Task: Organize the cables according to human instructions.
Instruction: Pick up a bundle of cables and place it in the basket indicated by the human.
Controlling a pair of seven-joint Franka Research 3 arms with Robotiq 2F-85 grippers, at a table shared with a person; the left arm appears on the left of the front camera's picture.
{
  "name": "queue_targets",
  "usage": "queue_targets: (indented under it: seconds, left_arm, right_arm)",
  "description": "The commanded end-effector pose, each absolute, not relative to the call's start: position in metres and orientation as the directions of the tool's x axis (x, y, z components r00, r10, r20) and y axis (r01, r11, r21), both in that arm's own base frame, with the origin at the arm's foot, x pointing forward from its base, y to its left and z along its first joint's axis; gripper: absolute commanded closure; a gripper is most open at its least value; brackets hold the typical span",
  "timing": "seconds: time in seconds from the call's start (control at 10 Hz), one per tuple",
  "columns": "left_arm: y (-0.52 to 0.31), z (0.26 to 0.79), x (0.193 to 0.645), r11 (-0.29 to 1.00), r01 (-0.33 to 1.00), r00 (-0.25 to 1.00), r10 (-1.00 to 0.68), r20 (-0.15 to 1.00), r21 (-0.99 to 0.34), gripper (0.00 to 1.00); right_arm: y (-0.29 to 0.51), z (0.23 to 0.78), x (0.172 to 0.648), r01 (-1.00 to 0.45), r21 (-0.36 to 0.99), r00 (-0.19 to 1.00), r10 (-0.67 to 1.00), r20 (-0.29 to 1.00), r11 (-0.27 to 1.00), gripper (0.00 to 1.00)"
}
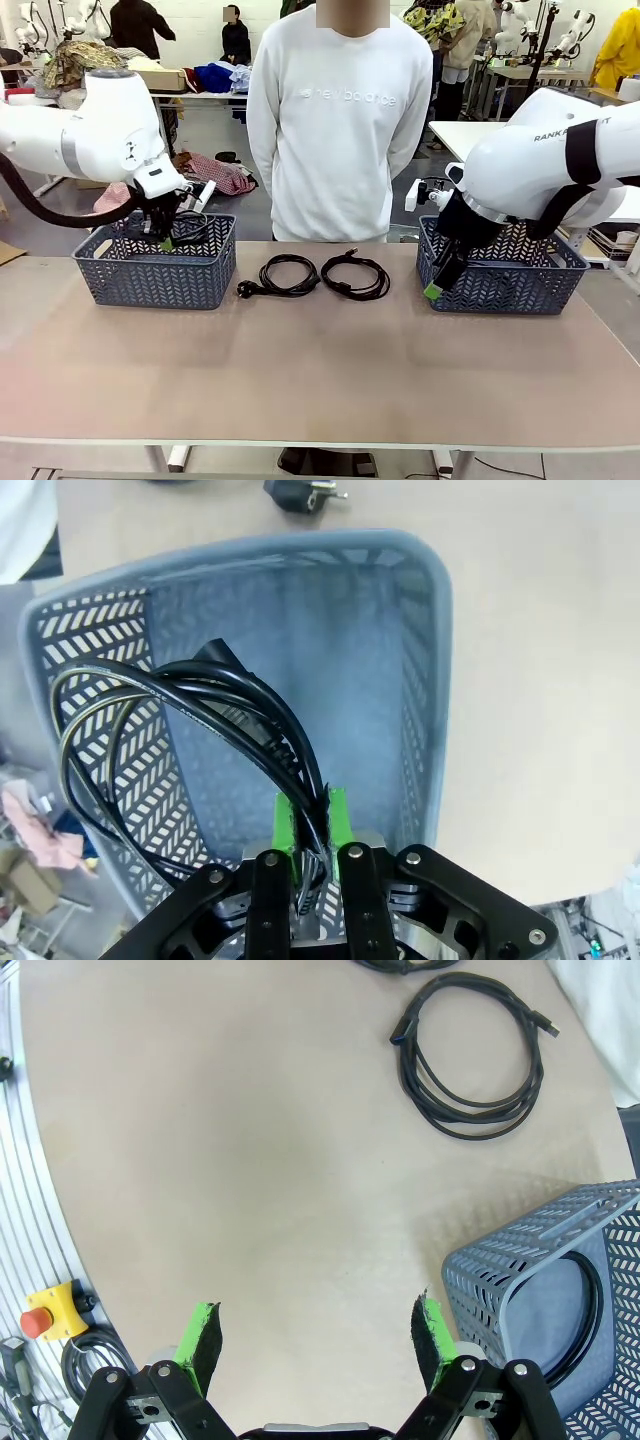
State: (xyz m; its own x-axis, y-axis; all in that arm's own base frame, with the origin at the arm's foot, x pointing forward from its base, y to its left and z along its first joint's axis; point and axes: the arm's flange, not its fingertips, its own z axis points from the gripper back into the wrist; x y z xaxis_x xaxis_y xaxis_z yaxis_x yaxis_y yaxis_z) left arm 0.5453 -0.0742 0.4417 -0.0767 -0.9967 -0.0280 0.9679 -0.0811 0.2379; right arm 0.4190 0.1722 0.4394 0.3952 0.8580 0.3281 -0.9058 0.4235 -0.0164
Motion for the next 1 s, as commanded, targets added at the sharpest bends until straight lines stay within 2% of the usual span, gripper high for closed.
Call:
queue_targets:
  seconds: [0.0, 0.3, 0.4, 0.5, 0.6, 0.7, 0.8, 0.9]
  left_arm:
    - [-0.07, 0.439, 0.55, -0.09, 0.959, -0.087, -0.996, -0.024, 0.268, 0.85]
    - [-0.065, 0.43, 0.556, -0.092, 0.963, -0.095, -0.995, -0.001, 0.251, 0.85]
    - [-0.065, 0.429, 0.557, -0.1, 0.965, -0.103, -0.995, 0.0, 0.241, 0.66]
    - [-0.064, 0.431, 0.56, -0.096, 0.969, -0.099, -0.995, 0.002, 0.228, 0.65]
    - [-0.064, 0.433, 0.562, -0.095, 0.972, -0.097, -0.995, -0.002, 0.214, 0.46]
    - [-0.063, 0.435, 0.564, -0.102, 0.975, -0.106, -0.994, 0.008, 0.198, 0.61]
    - [-0.064, 0.438, 0.567, -0.103, 0.977, -0.107, -0.994, 0.008, 0.185, 0.27]
    - [-0.064, 0.441, 0.571, -0.114, 0.979, -0.118, -0.993, 0.012, 0.169, 0.41]
  right_arm:
    - [0.173, 0.442, 0.421, -0.903, -0.026, 0.398, 0.859, 0.322, 0.429, 0.0]
    - [0.173, 0.442, 0.421, -0.903, -0.026, 0.398, 0.859, 0.322, 0.429, 0.0]
    - [0.173, 0.442, 0.421, -0.903, -0.026, 0.398, 0.859, 0.322, 0.429, 0.0]
    - [0.173, 0.442, 0.421, -0.903, -0.026, 0.398, 0.859, 0.322, 0.429, 0.0]
    - [0.173, 0.442, 0.421, -0.903, -0.026, 0.398, 0.859, 0.322, 0.429, 0.0]
    - [0.173, 0.442, 0.421, -0.903, -0.026, 0.398, 0.859, 0.322, 0.429, 0.0]
    - [0.173, 0.442, 0.421, -0.903, -0.026, 0.398, 0.859, 0.322, 0.429, 0.0]
    - [0.173, 0.442, 0.421, -0.903, -0.026, 0.398, 0.859, 0.322, 0.429, 0.0]
